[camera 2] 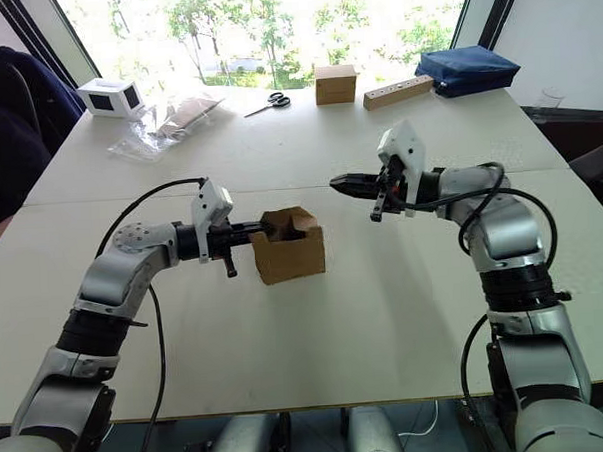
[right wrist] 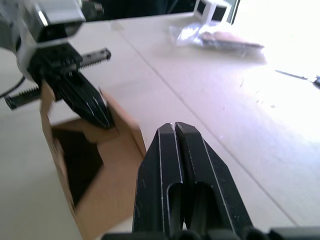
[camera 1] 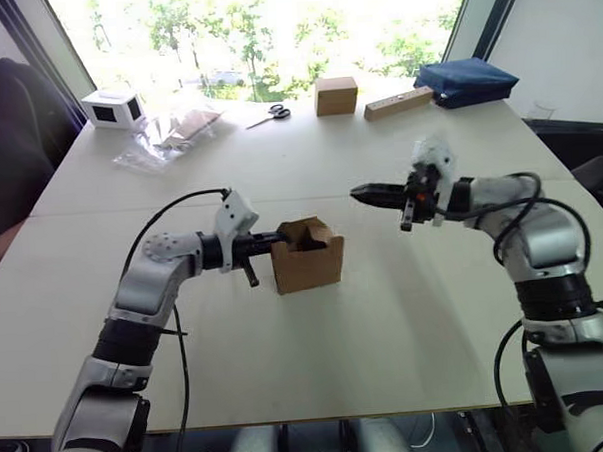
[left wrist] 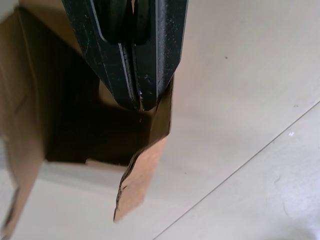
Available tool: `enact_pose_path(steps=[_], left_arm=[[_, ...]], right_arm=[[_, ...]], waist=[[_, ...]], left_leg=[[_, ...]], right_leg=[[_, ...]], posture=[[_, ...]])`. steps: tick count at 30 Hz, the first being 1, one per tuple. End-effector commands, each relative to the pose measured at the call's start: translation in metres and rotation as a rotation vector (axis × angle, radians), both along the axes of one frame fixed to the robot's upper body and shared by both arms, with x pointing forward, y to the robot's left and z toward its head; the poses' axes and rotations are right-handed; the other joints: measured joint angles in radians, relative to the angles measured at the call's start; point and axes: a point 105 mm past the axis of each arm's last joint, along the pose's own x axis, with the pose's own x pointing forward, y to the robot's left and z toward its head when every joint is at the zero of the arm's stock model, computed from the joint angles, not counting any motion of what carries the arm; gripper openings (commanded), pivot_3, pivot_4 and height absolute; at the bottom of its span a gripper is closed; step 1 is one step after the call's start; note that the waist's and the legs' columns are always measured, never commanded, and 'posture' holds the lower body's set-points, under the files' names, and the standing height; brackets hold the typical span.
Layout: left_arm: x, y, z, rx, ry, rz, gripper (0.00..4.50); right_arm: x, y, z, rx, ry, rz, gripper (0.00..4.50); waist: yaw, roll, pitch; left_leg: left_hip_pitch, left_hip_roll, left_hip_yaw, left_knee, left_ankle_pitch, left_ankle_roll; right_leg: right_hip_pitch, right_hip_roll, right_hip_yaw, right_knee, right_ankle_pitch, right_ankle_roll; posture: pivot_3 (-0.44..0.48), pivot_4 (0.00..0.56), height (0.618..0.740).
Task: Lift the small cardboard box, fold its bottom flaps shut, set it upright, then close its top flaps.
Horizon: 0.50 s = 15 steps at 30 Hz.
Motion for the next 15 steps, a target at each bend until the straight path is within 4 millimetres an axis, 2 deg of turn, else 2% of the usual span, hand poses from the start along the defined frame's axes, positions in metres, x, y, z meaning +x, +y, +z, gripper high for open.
enact_pose_path(steps=[1, 8, 15], left_arm=[[-0.004, 0.003, 0.022, -0.05, -0.056, -0.006, 0.03], [-0.014, 0.011, 0.031, -0.056, -0.051, -0.018, 0.03], [-0.019, 0.02, 0.018, -0.022, -0.013, 0.006, 0.03]], right_arm=[[-0.021, 0.007, 0.004, -0.026, -0.029, 0.038, 0.0], [-0.059, 0.021, -0.027, -0.126, 0.047, 0.134, 0.0], [-0.057, 0.042, -0.038, -0.131, 0.025, 0.154, 0.0]], waist=[[-0.001, 0.0, 0.0], [0.001, 0.0, 0.0], [-0.002, 0.0, 0.0]], left_leg=[[0.0, 0.0, 0.0, 0.0, 0.0, 0.0], [0.0, 0.0, 0.0, 0.0, 0.0, 0.001], [0.0, 0.0, 0.0, 0.0, 0.0, 0.001]], right_leg=[[0.0, 0.0, 0.0, 0.0, 0.0, 0.0], [0.0, 0.0, 0.0, 0.0, 0.0, 0.0], [0.0, 0.0, 0.0, 0.0, 0.0, 0.0]], posture=[[0.0, 0.15, 0.74], [0.0, 0.15, 0.74], [0.0, 0.15, 0.74]])
